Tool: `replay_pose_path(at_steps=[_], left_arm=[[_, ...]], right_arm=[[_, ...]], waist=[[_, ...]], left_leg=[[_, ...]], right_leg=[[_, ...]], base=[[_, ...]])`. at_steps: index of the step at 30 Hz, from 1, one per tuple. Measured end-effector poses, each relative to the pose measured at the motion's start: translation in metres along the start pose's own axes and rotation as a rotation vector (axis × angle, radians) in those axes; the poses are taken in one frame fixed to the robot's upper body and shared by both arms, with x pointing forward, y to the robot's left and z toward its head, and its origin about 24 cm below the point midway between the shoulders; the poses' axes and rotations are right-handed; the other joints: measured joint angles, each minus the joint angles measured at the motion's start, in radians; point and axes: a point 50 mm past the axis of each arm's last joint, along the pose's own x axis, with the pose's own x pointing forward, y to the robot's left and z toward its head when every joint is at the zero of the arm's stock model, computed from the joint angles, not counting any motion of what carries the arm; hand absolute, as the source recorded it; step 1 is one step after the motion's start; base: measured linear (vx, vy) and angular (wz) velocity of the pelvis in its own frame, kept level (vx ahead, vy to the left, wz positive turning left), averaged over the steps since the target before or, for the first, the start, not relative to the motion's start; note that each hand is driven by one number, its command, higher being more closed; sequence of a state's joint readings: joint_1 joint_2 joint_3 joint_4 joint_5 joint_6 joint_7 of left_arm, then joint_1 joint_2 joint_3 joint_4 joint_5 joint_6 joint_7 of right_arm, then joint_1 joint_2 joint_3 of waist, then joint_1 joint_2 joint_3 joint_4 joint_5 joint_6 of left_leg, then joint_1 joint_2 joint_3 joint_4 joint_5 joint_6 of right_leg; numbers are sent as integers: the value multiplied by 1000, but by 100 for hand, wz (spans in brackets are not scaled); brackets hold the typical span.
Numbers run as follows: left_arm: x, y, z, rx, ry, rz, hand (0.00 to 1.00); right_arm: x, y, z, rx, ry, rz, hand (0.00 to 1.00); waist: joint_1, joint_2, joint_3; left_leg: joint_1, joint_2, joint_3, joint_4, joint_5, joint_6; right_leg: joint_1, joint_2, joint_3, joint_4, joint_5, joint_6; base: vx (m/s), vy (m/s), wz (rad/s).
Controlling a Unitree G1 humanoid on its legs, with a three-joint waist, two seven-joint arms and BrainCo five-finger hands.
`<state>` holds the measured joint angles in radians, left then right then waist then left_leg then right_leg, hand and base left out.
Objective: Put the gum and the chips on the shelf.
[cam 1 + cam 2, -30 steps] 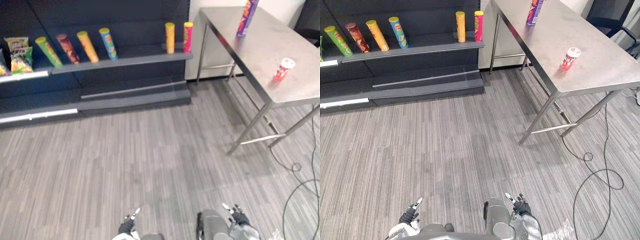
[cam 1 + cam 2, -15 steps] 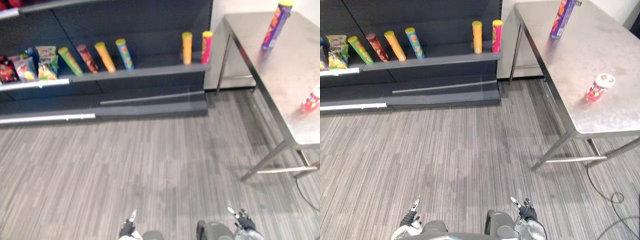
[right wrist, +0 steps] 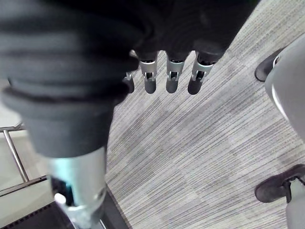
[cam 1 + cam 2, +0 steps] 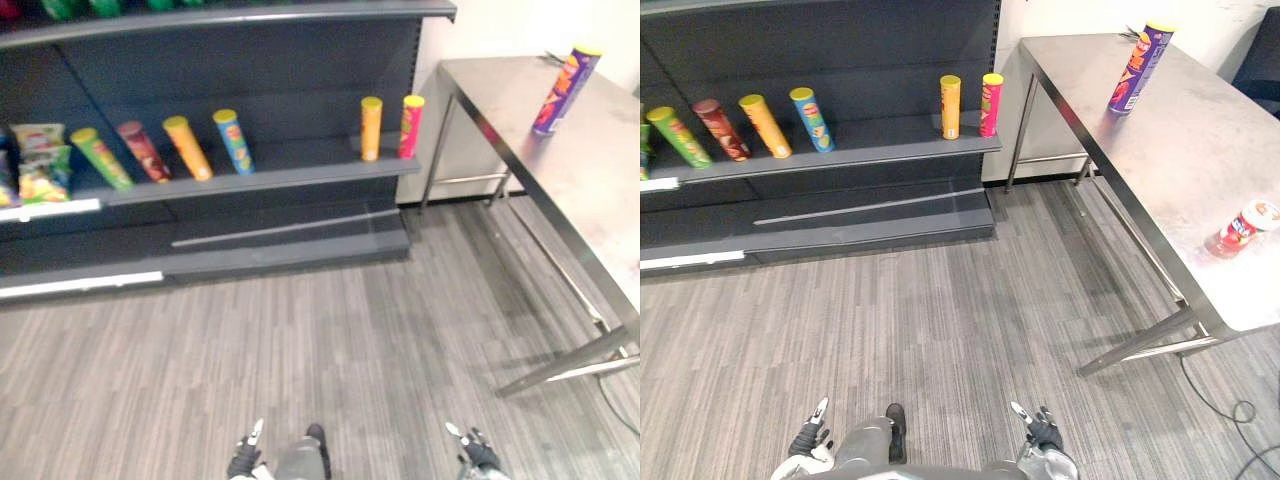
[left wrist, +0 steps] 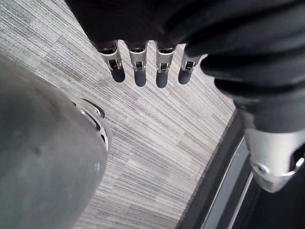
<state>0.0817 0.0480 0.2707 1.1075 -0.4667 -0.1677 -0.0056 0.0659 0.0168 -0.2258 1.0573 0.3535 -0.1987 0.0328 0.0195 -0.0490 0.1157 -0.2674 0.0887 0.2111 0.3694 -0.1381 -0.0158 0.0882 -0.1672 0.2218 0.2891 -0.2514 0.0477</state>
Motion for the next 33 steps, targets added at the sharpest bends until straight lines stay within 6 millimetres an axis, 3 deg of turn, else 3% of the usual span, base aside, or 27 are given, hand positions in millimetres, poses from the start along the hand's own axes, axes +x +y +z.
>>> replay_pose_path(at_steps=[1, 2, 4, 5, 6, 7, 8, 9, 12, 13, 14, 15, 17, 19, 21, 26, 28, 29, 30, 32, 33], left_arm=[[0, 1, -1, 19, 8, -1, 0], [0, 0, 0, 53, 10, -15, 0], [0, -1, 0, 117, 16, -35, 0], [0, -1, 0, 131, 19, -40, 0], [0, -2, -1, 159, 29, -53, 0], [0, -2, -3, 167, 38, -60, 0], [0, -3, -6, 176, 57, -69, 0], [-1, -3, -9, 186, 69, -77, 0], [-1, -4, -11, 192, 80, -82, 0], [-1, -5, -11, 191, 80, -82, 0], [-1, -6, -10, 191, 79, -84, 0], [0, -8, -11, 191, 80, -89, 0], [-2, -26, -19, 206, 96, -131, 0], [-1, -29, -19, 214, 101, -137, 0], [-1, -29, -19, 238, 110, -142, 0], [0, -30, -17, 242, 111, -155, 0], [1, -31, -12, 223, 94, -153, 0], [1, -29, -13, 178, 91, -141, 0], [0, -26, -15, 116, 97, -120, 0], [-1, -23, -16, 43, 90, -97, 0], [-1, -22, -16, 36, 90, -93, 0]], right_arm=[[0, 1, -2, -1, 12, 2, 0], [1, 4, -1, -8, 9, 10, 0], [3, 10, 4, -24, -3, 28, 0], [4, 11, 6, -30, -10, 34, 0], [6, 15, 12, -36, -32, 45, 0], [6, 15, 14, -40, -40, 46, 0], [7, 15, 18, -44, -53, 45, 0], [7, 17, 21, -44, -65, 43, 0], [9, 22, 25, -55, -83, 49, 0], [9, 23, 27, -67, -91, 47, 0], [9, 23, 28, -65, -96, 44, 0], [9, 22, 30, -64, -106, 40, 0], [11, 17, 40, -78, -138, 26, 0], [12, 19, 45, -83, -151, 31, 0], [11, 14, 43, -88, -142, 19, 0], [10, 10, 40, -81, -131, 14, 0], [10, 7, 40, -77, -130, 8, 0], [9, 5, 40, -83, -132, 6, 0], [9, 3, 40, -78, -131, 3, 0], [8, -1, 37, -88, -126, -1, 0], [7, -3, 36, -87, -122, -6, 0]], waist=[[2, -11, -11], [6, -14, -11], [-3, -7, -3], [-11, -2, 1], [-24, 3, 14], [-23, 8, 22], [-21, 19, 30], [-23, 24, 31], [-34, 28, 31], [-44, 32, 32], [-43, 35, 38], [-45, 36, 45], [-40, 102, 67], [-51, 113, 77], [-58, 107, 81], [-51, 97, 81], [-54, 97, 80], [-57, 105, 79], [-58, 114, 78], [-48, 106, 79], [-45, 107, 79]], left_leg=[[38, -14, 23, -17, -12, 19], [83, -29, 31, -39, -27, 30], [154, -39, 60, -75, -52, 50], [177, -41, 62, -86, -57, 55], [246, -42, 67, -122, -63, 63], [285, -42, 76, -148, -63, 63], [352, -42, 93, -198, -62, 62], [398, -42, 112, -239, -63, 60], [431, -40, 138, -272, -73, 41], [438, -40, 154, -278, -79, 26], [448, -40, 164, -281, -81, 17], [464, -36, 172, -280, -87, 5], [504, 13, 202, -318, -81, -21], [537, 22, 219, -351, -70, -42], [568, 35, 217, -359, -59, -65], [559, 75, 221, -220, -60, -73], [486, 117, 219, 9, -60, -74], [424, 166, 212, 195, -36, -91], [388, 206, 192, 341, 33, -95], [326, 221, 144, 515, 120, -97], [303, 211, 130, 557, 69, -103]], right_leg=[[-22, -4, 36, 71, 37, 8], [-71, 1, 61, 200, 81, 44], [-179, 13, 63, 441, 199, 175], [-205, 23, 57, 512, 222, 197], [-263, 34, 3, 647, 205, 169], [-286, 31, -41, 679, 183, 132], [-314, 15, -136, 689, 137, 62], [-327, 2, -217, 631, 113, 22], [-339, 8, -323, 363, 94, 10], [-331, 12, -370, 160, 113, 18], [-323, 14, -389, 74, 141, 12], [-304, 19, -417, -10, 238, 0], [-279, 61, -568, -51, 252, -33], [-274, 58, -659, -16, 184, -62], [-262, 73, -654, 26, 143, -75], [-240, 101, -624, 50, 67, -79], [-222, 110, -588, 45, 51, -80], [-205, 134, -559, 44, 41, -90], [-182, 166, -511, 44, 35, -105], [-149, 202, -405, 42, 27, -126], [-144, 209, -367, 42, 23, -132]], base=[[406, 270, -36], [434, 270, -42], [307, 190, -30], [237, 124, -17], [181, 73, -15], [259, 91, -29], [182, 62, -36], [203, 48, -35], [155, -45, -29], [177, -92, -34], [268, -130, -40], [300, -152, -39], [275, -193, -62], [199, -203, -36], [197, -199, -4], [109, -128, -25], [175, -114, -52], [195, -91, -92], [271, -81, -111], [298, 15, -140], [299, 111, -167]])
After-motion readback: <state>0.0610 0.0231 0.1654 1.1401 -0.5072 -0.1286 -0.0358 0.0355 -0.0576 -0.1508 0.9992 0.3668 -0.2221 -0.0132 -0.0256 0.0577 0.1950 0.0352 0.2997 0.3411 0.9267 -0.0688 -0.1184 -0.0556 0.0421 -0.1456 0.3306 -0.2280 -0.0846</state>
